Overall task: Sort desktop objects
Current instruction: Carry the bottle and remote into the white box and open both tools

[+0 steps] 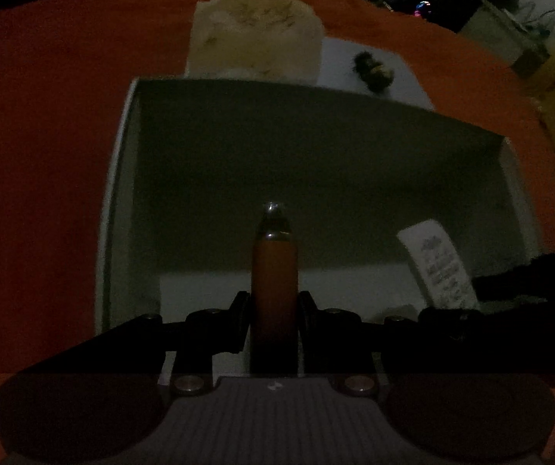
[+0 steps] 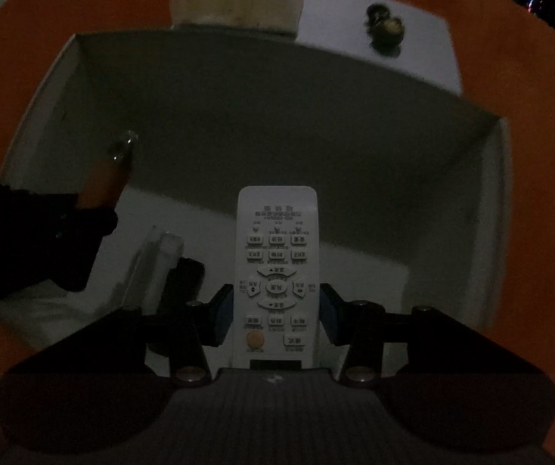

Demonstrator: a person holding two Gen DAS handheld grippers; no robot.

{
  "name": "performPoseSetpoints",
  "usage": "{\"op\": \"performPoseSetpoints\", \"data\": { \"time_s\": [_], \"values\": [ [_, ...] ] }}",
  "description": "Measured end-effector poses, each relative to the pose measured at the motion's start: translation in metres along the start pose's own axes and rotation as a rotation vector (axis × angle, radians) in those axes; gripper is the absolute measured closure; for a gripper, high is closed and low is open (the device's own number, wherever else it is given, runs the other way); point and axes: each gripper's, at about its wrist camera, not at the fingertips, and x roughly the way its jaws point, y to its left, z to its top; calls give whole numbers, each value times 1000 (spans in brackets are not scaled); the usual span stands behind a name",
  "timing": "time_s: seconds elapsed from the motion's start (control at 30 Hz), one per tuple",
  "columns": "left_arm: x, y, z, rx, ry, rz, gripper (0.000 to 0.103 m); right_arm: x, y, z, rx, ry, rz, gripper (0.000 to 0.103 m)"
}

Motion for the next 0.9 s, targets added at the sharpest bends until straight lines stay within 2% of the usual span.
{"op": "performPoseSetpoints", "data": {
  "time_s": [0.1, 0.7, 0.9],
  "values": [
    [10, 3, -7, 14, 12, 35, 81, 14, 0, 0, 17, 4, -18, 54],
    [40, -12, -13, 5, 92, 67, 81, 63, -1, 2, -50, 23, -113, 54],
    [41, -14, -17, 16, 87, 92, 81, 69, 2, 3, -68, 28, -103, 54]
  ]
}}
